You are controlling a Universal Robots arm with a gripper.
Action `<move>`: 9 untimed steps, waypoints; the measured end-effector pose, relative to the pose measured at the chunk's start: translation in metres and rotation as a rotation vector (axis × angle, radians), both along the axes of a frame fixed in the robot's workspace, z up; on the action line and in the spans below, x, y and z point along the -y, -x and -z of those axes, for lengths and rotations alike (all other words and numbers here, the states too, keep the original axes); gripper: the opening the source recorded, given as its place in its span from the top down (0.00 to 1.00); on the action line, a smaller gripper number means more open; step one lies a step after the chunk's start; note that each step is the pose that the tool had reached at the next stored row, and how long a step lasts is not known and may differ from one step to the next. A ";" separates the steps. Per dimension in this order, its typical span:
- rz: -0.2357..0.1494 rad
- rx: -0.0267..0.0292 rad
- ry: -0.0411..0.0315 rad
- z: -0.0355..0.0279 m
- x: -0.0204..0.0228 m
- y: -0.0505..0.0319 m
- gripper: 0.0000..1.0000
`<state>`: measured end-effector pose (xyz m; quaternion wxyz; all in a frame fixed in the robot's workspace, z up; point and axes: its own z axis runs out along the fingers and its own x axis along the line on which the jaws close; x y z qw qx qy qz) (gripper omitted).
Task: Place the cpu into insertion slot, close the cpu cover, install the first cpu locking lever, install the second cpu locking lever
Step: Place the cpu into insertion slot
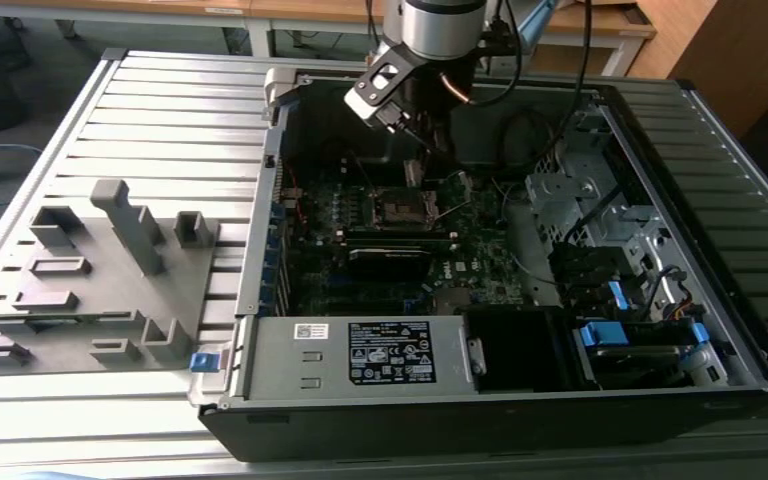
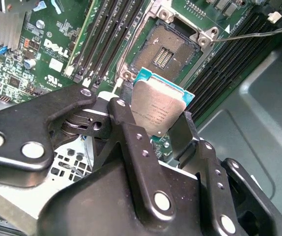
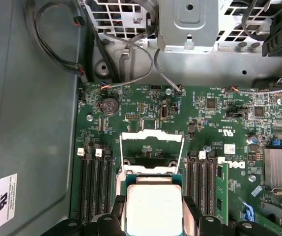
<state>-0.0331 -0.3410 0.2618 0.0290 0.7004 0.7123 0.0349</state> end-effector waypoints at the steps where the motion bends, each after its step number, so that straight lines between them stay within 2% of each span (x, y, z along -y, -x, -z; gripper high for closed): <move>1: 0.000 0.0000 0.0000 0.0004 0.0000 0.0008 0.46; 9: 0.000 -0.0012 0.0000 0.0062 0.0000 0.0081 0.46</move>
